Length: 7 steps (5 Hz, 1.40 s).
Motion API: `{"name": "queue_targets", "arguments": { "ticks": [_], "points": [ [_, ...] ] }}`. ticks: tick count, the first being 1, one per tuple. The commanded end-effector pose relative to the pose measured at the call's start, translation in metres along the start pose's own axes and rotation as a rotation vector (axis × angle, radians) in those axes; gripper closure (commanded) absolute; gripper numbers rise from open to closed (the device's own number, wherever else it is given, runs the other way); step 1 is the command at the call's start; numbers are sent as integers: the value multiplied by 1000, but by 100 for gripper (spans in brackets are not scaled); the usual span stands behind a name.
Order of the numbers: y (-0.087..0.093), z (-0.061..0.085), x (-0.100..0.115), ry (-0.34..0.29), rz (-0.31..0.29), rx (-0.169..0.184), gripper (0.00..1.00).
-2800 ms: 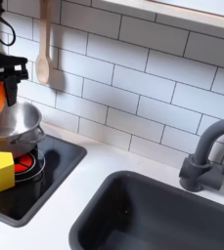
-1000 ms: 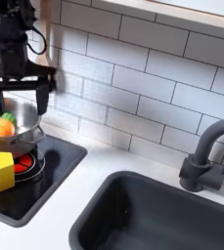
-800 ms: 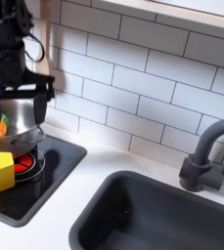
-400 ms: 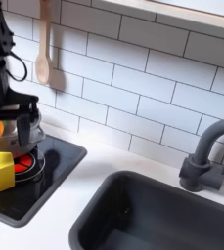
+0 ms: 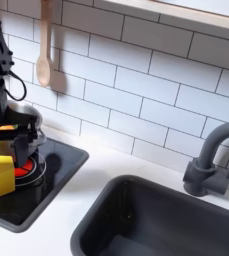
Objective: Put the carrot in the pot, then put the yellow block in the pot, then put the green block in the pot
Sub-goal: 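Put the yellow block in the pot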
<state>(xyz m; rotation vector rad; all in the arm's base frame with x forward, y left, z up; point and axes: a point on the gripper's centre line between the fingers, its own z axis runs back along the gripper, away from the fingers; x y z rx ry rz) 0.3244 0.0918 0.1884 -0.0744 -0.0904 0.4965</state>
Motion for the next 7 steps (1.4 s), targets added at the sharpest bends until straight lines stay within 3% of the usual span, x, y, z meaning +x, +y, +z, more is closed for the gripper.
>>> {"name": "queue_targets", "arguments": {
  "ticks": [1,7],
  "points": [
    [7,-13,1,31,7,32,0],
    [-7,-42,7,8,-48,71,0]
  ]
}}
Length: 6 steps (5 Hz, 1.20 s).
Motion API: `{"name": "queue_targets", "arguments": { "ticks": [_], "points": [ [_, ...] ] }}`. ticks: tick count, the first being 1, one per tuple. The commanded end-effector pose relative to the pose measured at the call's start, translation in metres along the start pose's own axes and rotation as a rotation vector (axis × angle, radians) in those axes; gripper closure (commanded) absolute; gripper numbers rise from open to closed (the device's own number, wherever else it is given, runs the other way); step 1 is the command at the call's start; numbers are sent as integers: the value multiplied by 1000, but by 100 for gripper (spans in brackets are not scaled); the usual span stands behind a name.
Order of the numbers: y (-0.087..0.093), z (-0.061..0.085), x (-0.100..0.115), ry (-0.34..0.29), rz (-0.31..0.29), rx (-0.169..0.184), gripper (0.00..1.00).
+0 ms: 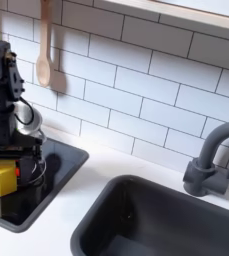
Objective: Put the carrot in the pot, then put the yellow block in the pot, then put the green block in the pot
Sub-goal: 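Put the yellow block in the pot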
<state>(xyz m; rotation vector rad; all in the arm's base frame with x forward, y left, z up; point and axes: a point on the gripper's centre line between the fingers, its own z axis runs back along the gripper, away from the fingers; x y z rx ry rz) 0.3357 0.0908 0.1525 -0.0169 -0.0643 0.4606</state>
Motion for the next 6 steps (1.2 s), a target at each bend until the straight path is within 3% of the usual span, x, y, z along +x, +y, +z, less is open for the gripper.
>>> {"name": "queue_targets", "arguments": {
  "ticks": [1,5,6],
  "points": [
    [-8,-7,2,-12,-17,14,0],
    [-4,-15,7,-56,25,52,0],
    [-5,-17,5,-58,42,48,100]
  ]
}}
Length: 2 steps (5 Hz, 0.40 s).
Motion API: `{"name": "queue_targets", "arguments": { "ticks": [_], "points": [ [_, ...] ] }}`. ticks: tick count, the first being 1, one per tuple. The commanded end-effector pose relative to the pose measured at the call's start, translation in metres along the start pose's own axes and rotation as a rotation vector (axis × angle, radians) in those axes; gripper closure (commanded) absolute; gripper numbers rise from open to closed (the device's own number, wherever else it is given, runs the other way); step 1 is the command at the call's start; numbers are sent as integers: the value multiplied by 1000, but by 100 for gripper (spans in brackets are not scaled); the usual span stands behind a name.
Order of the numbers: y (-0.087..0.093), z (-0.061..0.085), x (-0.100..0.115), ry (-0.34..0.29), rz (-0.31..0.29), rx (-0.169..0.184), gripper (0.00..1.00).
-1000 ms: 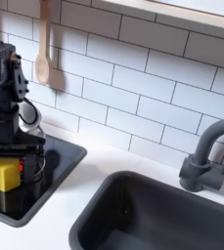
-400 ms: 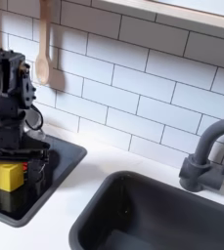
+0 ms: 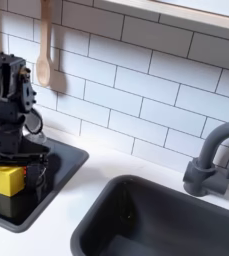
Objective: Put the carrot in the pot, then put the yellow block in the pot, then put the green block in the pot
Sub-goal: 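Put the yellow block in the pot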
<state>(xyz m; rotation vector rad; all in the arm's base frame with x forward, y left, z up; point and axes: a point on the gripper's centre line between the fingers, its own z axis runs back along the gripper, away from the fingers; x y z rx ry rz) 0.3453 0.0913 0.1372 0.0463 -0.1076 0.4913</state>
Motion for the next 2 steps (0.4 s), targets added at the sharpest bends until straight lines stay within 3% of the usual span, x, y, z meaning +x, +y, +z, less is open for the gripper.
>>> {"name": "queue_targets", "arguments": {
  "ticks": [1,2],
  "points": [
    [-4,7,-2,-13,-1,-15,100],
    [-7,17,-6,-21,-17,-24,100]
  ]
}}
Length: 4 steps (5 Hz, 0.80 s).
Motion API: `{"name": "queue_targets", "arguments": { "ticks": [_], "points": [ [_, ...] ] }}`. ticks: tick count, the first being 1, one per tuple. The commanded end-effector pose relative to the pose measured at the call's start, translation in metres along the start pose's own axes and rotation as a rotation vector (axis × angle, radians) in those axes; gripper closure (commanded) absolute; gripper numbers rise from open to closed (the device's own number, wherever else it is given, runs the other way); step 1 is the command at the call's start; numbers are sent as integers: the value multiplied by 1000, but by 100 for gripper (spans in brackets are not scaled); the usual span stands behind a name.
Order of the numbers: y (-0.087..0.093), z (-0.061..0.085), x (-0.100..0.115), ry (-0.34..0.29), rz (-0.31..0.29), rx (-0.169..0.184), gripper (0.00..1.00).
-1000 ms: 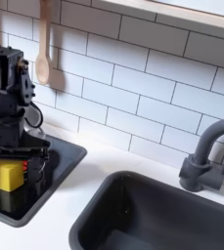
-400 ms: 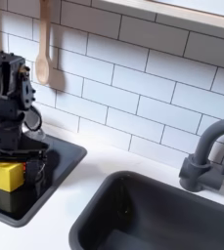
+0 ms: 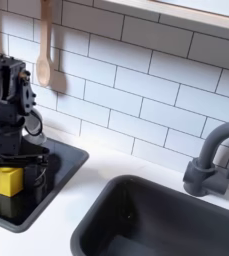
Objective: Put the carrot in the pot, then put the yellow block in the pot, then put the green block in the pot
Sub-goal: 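Put the yellow block in the pot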
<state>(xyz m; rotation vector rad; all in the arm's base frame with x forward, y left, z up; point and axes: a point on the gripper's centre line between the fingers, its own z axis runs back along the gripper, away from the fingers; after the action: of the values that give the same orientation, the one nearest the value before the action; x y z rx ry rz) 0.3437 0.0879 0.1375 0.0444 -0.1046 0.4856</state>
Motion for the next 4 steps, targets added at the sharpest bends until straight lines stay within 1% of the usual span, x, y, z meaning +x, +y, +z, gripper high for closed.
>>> {"name": "queue_targets", "arguments": {
  "ticks": [1,2,3,4],
  "points": [
    [-8,27,-14,-23,-33,-24,100],
    [-5,49,-9,-59,-23,-46,100],
    [-5,57,3,-61,-23,-51,100],
    [0,70,23,-78,16,-75,100]
  ]
}}
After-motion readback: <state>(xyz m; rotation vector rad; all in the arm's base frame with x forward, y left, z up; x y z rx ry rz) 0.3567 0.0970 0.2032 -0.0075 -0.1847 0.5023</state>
